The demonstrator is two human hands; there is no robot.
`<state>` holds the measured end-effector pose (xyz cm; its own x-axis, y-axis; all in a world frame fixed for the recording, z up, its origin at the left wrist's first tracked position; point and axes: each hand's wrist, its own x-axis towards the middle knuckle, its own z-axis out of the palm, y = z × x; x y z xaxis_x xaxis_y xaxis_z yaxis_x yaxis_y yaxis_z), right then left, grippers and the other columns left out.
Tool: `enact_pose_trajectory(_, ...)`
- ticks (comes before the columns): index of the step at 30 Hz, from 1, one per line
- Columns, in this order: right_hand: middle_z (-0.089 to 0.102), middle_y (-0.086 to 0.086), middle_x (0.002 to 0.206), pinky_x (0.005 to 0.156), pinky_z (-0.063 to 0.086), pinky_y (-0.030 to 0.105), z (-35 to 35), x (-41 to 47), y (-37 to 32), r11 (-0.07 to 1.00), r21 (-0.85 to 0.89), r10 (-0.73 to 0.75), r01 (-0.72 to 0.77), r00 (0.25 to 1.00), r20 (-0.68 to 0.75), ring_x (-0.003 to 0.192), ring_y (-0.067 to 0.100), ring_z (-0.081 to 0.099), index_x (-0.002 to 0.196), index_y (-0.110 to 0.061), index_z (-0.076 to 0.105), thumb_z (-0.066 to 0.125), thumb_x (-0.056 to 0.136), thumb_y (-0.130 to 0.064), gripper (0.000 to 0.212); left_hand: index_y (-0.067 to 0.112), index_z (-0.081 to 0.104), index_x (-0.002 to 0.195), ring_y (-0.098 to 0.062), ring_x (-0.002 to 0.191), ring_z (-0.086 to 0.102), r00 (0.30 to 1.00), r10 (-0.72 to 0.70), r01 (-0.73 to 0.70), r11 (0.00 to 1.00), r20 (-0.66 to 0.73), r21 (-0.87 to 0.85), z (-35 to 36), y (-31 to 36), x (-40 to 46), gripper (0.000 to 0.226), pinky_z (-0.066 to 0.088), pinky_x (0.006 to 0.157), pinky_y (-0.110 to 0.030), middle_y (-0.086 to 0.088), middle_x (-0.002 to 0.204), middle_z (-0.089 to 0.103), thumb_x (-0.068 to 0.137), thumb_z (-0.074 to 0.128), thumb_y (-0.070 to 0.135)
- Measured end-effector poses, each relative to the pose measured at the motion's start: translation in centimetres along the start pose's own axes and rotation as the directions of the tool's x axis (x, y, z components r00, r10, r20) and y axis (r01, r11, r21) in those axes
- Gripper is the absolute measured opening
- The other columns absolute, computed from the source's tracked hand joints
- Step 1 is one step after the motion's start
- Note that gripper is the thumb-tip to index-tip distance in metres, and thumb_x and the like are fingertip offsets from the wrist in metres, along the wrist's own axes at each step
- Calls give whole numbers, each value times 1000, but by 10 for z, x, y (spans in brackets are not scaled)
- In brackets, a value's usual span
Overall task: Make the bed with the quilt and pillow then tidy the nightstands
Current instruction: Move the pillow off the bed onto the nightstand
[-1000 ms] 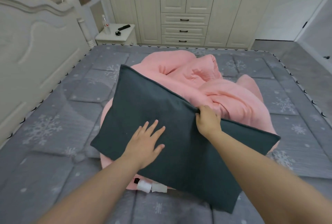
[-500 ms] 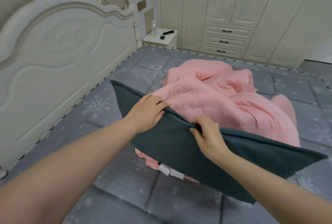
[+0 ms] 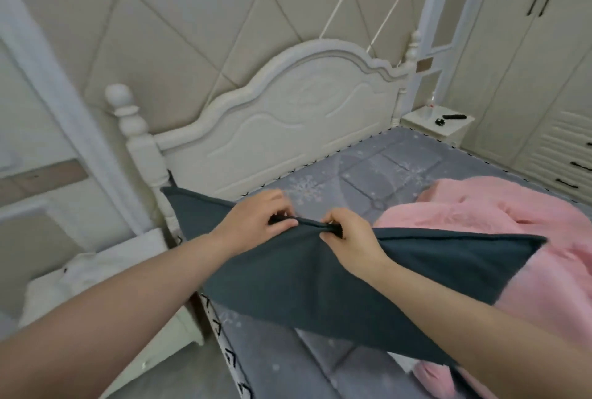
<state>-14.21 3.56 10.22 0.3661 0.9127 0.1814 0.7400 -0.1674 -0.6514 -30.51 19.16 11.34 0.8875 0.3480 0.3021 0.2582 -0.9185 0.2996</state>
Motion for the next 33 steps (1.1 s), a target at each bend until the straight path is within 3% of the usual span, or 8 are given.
enact_pose_trajectory(2,56,-4,94,66,36,10,21,13,-24,999,33,-29,27,998,62,84,12,51,92,-19,57,64,89,-10,12,25,53,84,-6,79,45,994,-68,74,995,-88,67,-19,-11,-31,16,40,71,-24,13,82,48,92,57,39)
enact_pose_trajectory(5,60,-1,95,66,35,21,60,30,-68,993,66,-111,102,983,148,86,15,53,89,-21,55,65,87,-9,15,22,52,85,-11,79,48,961,-191,226,959,-199,173,-47,-30,-83,19,41,69,-28,10,84,51,94,53,38)
enact_pose_trajectory(9,59,-5,87,61,36,5,109,46,-126,979,154,-162,132,965,205,80,9,51,90,-22,56,66,86,-7,18,21,51,85,-11,75,47,908,-301,375,894,-292,244,-80,-50,-144,19,39,64,-25,10,84,49,95,51,38)
enact_pose_trajectory(12,60,-10,80,62,38,4,142,56,-165,959,209,-232,190,951,202,75,4,53,86,-22,61,68,83,-7,18,23,48,84,-11,73,46,876,-348,447,847,-335,288,-103,-65,-183,19,39,64,-25,12,82,45,96,50,38)
enact_pose_trajectory(15,61,-6,89,68,37,6,180,61,-202,928,184,-363,325,902,236,79,6,53,92,-18,64,68,85,-11,11,23,50,85,-9,74,46,834,-408,521,803,-371,288,-123,-88,-230,20,35,63,-20,12,84,47,96,48,40)
enact_pose_trajectory(20,58,-8,89,82,41,30,251,68,-241,888,139,-460,438,854,243,88,14,55,90,-20,60,66,89,-30,12,22,51,84,-7,73,46,772,-466,589,780,-432,211,-136,-130,-301,18,34,60,-17,12,83,49,94,51,36)
enact_pose_trajectory(24,51,-5,81,71,40,31,313,75,-278,897,8,-425,442,859,284,78,17,49,80,-19,47,64,90,-37,26,24,50,82,-6,73,47,759,-505,611,770,-410,183,-142,-184,-344,17,43,64,-23,13,82,49,94,52,36)
enact_pose_trajectory(33,54,-2,83,68,45,31,404,87,-344,897,-17,-403,442,833,379,75,16,50,84,-15,50,64,91,-34,24,24,50,80,-6,73,46,733,-570,626,778,-372,41,-158,-279,-429,18,42,62,-22,14,80,48,93,55,35)
